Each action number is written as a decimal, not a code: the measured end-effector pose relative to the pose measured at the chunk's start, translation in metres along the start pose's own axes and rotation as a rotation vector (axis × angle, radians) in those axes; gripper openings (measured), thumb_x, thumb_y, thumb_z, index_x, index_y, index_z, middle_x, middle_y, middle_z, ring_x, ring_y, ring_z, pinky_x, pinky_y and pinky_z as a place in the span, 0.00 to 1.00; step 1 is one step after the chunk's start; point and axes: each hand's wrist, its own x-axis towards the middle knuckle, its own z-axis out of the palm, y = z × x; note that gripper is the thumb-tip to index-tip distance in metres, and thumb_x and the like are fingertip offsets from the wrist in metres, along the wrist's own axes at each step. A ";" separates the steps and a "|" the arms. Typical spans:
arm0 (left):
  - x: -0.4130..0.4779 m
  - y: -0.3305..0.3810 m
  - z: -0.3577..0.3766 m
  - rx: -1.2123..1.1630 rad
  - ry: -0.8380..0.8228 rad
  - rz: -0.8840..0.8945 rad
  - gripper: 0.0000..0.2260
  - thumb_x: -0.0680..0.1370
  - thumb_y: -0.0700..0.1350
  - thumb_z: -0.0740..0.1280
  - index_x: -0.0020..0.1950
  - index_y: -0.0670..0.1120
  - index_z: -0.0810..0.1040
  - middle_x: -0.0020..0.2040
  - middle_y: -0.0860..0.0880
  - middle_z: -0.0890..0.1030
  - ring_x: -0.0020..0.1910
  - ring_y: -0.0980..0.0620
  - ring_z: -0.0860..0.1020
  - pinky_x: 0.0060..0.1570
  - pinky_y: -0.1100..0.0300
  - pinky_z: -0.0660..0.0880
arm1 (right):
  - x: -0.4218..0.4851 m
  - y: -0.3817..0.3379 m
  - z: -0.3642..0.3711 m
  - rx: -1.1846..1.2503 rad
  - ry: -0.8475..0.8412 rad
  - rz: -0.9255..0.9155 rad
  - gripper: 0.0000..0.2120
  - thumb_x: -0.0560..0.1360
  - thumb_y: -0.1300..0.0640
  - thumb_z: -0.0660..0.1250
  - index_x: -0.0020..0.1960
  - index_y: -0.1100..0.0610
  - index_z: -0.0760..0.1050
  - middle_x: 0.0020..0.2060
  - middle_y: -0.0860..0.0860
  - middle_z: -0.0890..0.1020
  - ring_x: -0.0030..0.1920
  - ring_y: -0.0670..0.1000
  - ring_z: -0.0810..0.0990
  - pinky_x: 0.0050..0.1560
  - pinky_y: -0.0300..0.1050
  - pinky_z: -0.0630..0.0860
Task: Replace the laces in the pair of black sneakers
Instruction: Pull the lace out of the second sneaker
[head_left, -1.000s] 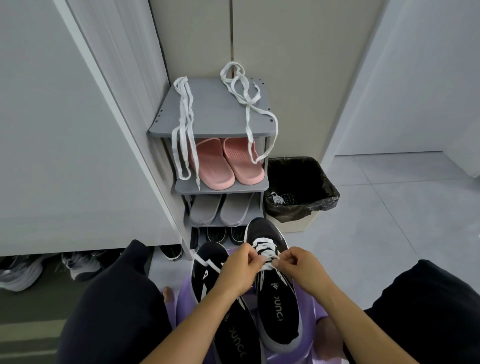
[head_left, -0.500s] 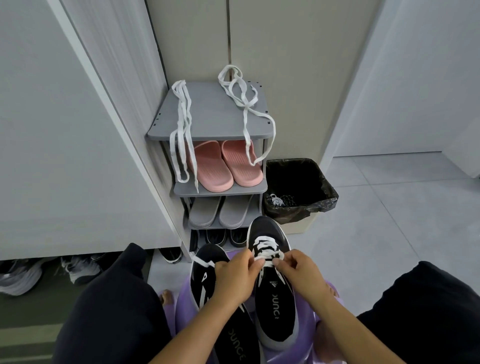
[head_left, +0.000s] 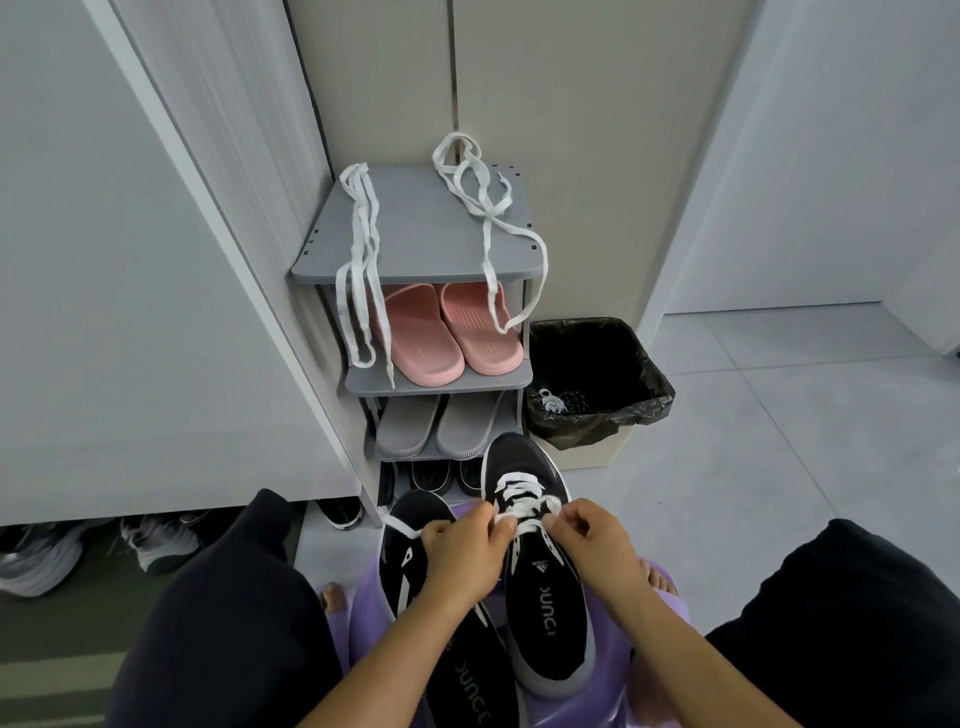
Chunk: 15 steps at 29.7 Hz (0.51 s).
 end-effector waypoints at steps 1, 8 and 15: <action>0.001 0.001 0.000 -0.027 0.004 -0.013 0.13 0.81 0.52 0.55 0.37 0.50 0.63 0.33 0.54 0.70 0.43 0.51 0.72 0.60 0.58 0.58 | 0.001 -0.001 0.000 0.018 0.003 0.017 0.14 0.74 0.60 0.68 0.31 0.54 0.68 0.28 0.47 0.71 0.30 0.44 0.68 0.32 0.33 0.65; 0.003 -0.006 -0.009 -0.077 0.041 -0.024 0.15 0.77 0.48 0.62 0.32 0.50 0.62 0.30 0.54 0.68 0.37 0.52 0.69 0.50 0.59 0.63 | 0.011 -0.001 -0.016 -0.143 0.186 -0.006 0.13 0.73 0.59 0.65 0.32 0.51 0.67 0.37 0.50 0.74 0.38 0.52 0.73 0.46 0.50 0.72; 0.003 -0.004 -0.002 -0.026 0.020 -0.030 0.14 0.80 0.53 0.57 0.36 0.51 0.64 0.31 0.55 0.69 0.39 0.53 0.70 0.58 0.59 0.57 | 0.009 0.003 0.003 0.059 0.018 0.114 0.15 0.74 0.56 0.68 0.33 0.58 0.68 0.27 0.50 0.70 0.32 0.50 0.69 0.39 0.45 0.67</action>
